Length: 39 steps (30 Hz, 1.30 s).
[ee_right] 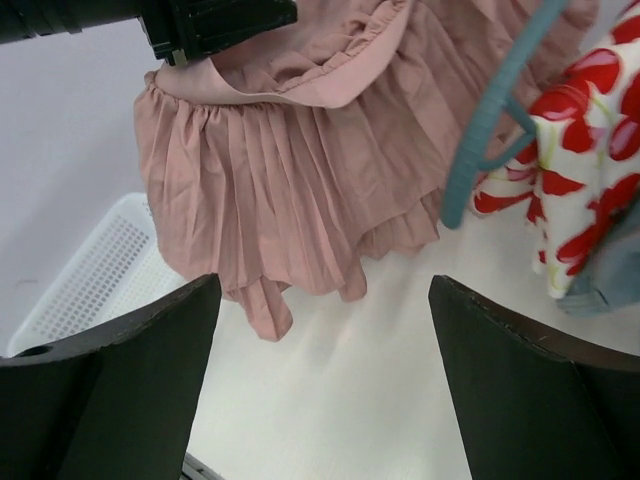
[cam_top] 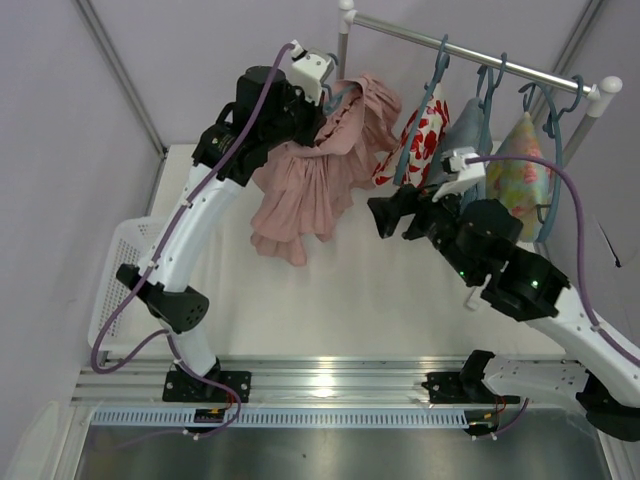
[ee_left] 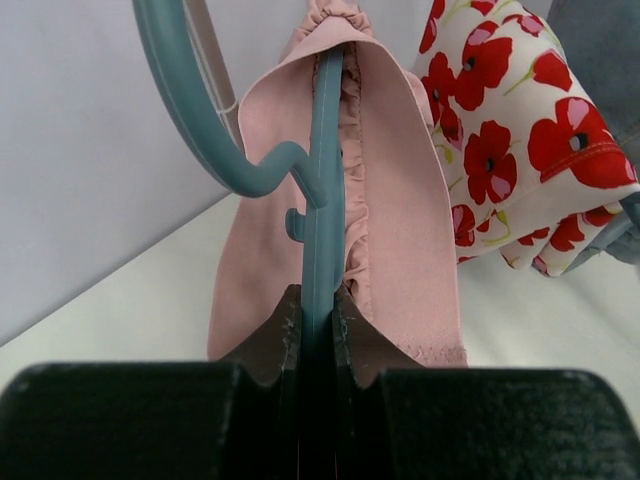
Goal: Place the skirt on the hanger
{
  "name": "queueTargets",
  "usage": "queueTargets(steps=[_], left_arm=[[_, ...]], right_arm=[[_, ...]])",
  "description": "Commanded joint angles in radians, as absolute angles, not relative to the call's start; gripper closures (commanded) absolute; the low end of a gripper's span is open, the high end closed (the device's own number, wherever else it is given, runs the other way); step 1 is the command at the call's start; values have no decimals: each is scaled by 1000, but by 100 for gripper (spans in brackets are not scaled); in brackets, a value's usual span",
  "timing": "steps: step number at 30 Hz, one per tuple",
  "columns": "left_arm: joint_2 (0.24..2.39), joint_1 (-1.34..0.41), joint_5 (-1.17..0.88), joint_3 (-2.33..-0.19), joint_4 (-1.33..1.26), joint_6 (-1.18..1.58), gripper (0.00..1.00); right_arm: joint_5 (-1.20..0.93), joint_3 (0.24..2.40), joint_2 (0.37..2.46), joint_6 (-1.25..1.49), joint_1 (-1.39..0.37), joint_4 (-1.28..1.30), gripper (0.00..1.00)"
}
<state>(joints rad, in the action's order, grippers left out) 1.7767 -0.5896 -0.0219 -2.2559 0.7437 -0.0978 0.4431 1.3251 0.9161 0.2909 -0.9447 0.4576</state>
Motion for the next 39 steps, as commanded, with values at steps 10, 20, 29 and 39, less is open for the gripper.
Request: queueTargets(steps=[10, 20, 29, 39], left_arm=[[1582, -640, -81, -2128, 673, -129, 100], [1557, -640, -107, -2106, 658, -124, 100], [1545, -638, -115, -2080, 632, -117, 100], [1523, -638, -135, -2071, 611, -107, 100]], right_arm=[[387, 1618, 1285, -24, -905, 127, 24], [338, 1787, 1450, -110, -818, 118, 35], [255, 1874, 1529, -23, -795, 106, 41], [302, 1941, 1614, -17, -793, 126, 50]])
